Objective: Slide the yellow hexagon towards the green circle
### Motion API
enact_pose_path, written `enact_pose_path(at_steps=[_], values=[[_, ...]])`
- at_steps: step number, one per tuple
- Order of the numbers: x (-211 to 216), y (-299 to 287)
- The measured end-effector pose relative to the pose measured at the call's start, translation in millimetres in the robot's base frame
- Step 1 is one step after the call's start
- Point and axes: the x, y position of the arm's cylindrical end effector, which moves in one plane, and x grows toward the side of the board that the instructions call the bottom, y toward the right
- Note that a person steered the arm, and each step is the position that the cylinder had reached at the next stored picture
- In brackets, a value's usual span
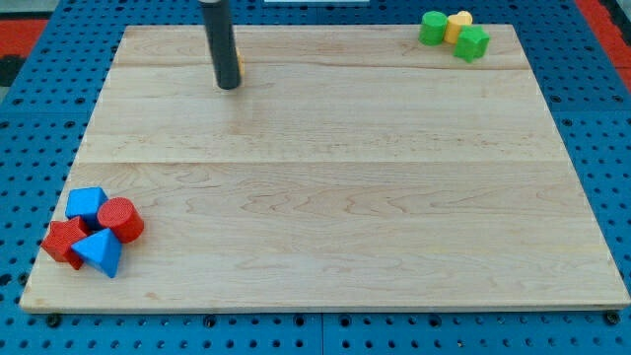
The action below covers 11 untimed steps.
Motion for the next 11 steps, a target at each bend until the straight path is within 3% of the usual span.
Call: enact_pose_path(at_steps=[3, 4, 6, 7, 8, 9, 11], values=[[-32.8, -72.4], [-58.1, -44.0], [-37.6, 120.0], [-37.6, 149.5], [-27.4, 117.7], [-3.5, 133.7], [-19.3, 225.8]])
